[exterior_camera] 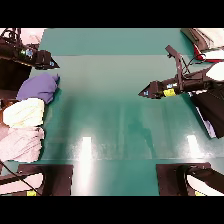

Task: Fold the shirts.

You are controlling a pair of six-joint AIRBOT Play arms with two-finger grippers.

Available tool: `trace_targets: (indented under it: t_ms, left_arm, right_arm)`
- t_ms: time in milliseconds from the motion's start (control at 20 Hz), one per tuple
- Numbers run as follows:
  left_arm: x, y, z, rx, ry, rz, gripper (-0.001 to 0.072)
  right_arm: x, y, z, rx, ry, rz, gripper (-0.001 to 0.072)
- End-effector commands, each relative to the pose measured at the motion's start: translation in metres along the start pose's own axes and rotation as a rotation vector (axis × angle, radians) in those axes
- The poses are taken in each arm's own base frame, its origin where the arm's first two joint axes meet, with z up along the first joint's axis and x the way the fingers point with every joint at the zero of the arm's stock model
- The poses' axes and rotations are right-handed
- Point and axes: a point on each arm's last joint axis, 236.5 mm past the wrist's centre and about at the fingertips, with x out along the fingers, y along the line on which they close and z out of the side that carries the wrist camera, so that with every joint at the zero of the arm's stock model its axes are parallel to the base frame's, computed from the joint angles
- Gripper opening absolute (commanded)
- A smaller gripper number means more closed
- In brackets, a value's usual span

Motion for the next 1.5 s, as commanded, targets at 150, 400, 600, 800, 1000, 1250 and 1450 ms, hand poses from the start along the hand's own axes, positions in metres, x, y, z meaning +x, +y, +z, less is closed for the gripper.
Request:
trace_targets:
  t_ms: [150, 400, 600, 800, 1000, 1250, 1450]
  left_arm:
    - [0.0, 0.0, 0.0, 0.0, 0.0, 0.001, 0.0023]
    - [0.0, 0.0, 0.0, 0.0, 0.0, 0.001, 0.0023]
    - [0.0, 0.0, 0.002, -0.001, -0.009, -0.002, 0.0023]
    - [-0.001, 0.012, 0.019, 0.016, -0.081, 0.051, 0.0084]
    - [-0.004, 0.103, -0.003, -0.022, 0.013, 0.406, 0.0545]
    - [0.028, 0.197, -0.05, -0.075, 0.126, 0.614, 0.0546]
    - [0.051, 0.245, -0.082, -0.166, 0.183, 0.623, 0.0546]
  right_arm:
    - [0.0, 0.001, -0.001, 0.0, 0.004, 0.002, 0.0023]
    - [0.0, 0.001, -0.006, 0.0, 0.024, 0.005, 0.0023]
    - [0.0, 0.002, -0.011, 0.0, 0.047, 0.008, 0.0023]
    - [0.0, 0.002, -0.013, 0.0, 0.053, 0.009, 0.0023]
    - [0.0, 0.002, -0.013, 0.0, 0.053, 0.009, 0.0023]
    - [0.0, 0.003, -0.013, -0.001, 0.053, 0.009, 0.0023]
    - [0.0, 0.002, -0.009, -0.001, 0.038, 0.007, 0.0023]
